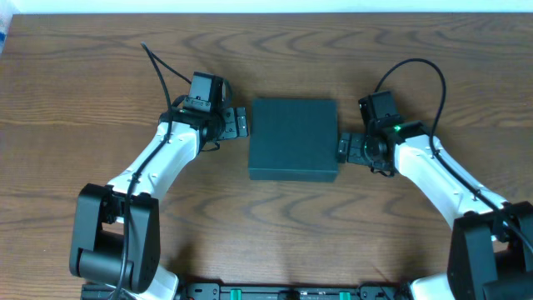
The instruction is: Pack container
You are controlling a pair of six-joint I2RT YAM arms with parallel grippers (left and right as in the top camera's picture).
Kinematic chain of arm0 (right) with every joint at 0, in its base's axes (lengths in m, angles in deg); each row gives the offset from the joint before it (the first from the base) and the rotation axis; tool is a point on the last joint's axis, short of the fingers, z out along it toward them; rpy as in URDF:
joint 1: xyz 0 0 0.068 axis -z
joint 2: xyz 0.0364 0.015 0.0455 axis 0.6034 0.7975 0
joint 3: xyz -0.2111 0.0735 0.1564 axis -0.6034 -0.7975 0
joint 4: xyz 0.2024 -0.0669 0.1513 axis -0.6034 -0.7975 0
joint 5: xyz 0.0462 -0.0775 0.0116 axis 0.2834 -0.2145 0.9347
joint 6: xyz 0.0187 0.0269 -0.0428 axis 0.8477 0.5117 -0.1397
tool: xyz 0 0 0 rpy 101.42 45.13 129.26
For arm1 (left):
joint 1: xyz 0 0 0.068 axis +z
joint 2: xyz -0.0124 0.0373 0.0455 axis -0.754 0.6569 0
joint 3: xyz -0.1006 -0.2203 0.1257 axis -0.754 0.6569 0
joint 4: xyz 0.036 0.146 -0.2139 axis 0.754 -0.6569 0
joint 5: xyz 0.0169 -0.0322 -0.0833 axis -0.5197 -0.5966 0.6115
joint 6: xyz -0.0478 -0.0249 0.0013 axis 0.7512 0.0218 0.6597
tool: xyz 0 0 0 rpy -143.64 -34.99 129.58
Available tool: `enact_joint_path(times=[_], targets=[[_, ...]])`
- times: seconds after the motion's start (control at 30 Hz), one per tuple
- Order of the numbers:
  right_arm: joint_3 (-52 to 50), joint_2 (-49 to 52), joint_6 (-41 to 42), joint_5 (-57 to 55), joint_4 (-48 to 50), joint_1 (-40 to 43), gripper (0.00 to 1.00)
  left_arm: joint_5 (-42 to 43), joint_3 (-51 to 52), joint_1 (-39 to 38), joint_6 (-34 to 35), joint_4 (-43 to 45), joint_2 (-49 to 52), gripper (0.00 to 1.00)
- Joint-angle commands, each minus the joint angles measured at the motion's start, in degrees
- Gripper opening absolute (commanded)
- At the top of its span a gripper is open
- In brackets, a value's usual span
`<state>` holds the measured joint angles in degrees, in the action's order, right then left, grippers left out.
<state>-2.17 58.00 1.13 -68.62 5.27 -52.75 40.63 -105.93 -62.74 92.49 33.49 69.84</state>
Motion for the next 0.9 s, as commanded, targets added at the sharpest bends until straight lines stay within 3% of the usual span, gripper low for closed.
enact_joint_path(times=[0.0, 0.13, 0.87], targets=[[-0.1, -1.2, 1.0, 1.5, -0.9, -0.8, 0.99, 0.0, -1.0, 0.3, -0.4, 0.0, 0.9, 0.95], [0.0, -1.2, 1.0, -2.8, -0.9, -0.7, 0.99, 0.0, -1.0, 0.3, -0.4, 0.0, 0.9, 0.96], [0.2, -5.6, -2.1, -3.0, 2.7, 2.9, 0.99, -2.6, -1.1, 0.2, 0.2, -7.6, -0.6, 0.96]])
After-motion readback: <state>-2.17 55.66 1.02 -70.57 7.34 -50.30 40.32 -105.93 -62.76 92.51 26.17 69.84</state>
